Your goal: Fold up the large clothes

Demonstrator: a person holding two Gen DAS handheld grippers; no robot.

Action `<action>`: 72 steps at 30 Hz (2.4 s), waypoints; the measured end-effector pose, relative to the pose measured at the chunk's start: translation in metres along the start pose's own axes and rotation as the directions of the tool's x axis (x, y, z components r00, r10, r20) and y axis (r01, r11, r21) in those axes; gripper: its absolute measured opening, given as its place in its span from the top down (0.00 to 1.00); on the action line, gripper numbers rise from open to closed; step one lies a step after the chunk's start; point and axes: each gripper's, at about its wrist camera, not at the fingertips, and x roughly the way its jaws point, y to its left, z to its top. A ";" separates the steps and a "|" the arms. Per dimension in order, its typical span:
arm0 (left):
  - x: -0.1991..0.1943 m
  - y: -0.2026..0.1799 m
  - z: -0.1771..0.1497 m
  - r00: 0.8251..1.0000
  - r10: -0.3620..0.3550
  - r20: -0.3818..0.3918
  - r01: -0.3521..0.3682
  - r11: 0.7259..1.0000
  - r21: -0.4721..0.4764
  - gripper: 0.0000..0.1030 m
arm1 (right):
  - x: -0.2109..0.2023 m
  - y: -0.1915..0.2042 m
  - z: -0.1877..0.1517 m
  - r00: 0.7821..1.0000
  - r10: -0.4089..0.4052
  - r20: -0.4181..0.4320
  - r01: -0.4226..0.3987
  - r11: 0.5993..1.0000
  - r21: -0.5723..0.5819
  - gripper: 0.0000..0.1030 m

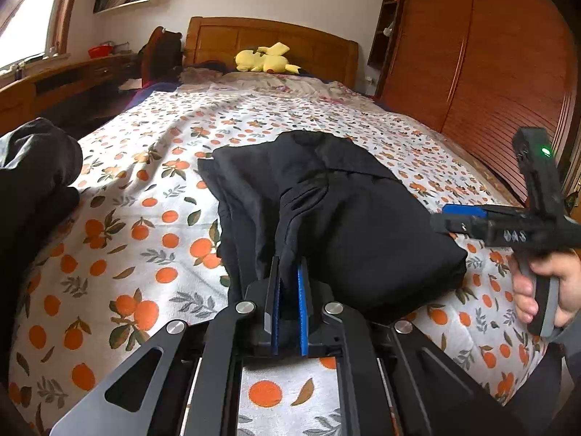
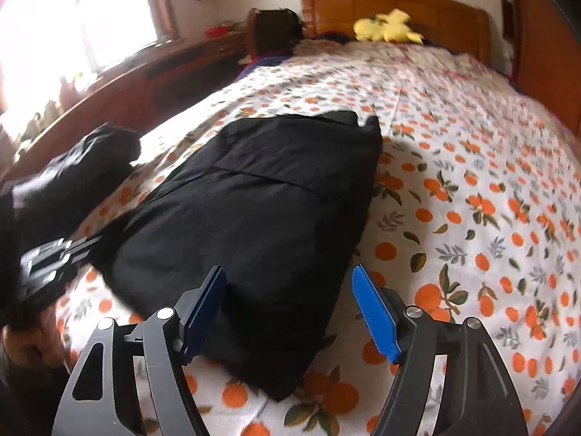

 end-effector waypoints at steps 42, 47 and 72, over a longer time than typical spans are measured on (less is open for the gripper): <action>-0.019 0.010 -0.018 0.999 0.034 -0.022 -0.034 0.999 0.028 0.91 | -0.022 -0.007 -0.025 0.979 0.183 -0.087 -0.169 0.974 0.148 0.51; -0.020 0.013 -0.017 0.999 0.027 -0.025 -0.026 0.999 0.022 0.91 | -0.019 -0.020 -0.012 0.978 0.190 -0.084 -0.176 0.973 0.153 0.53; -0.044 0.030 -0.023 0.999 0.042 -0.029 -0.041 0.998 0.037 0.59 | 0.022 -0.093 0.049 0.999 0.016 -0.048 -0.006 0.980 0.201 0.36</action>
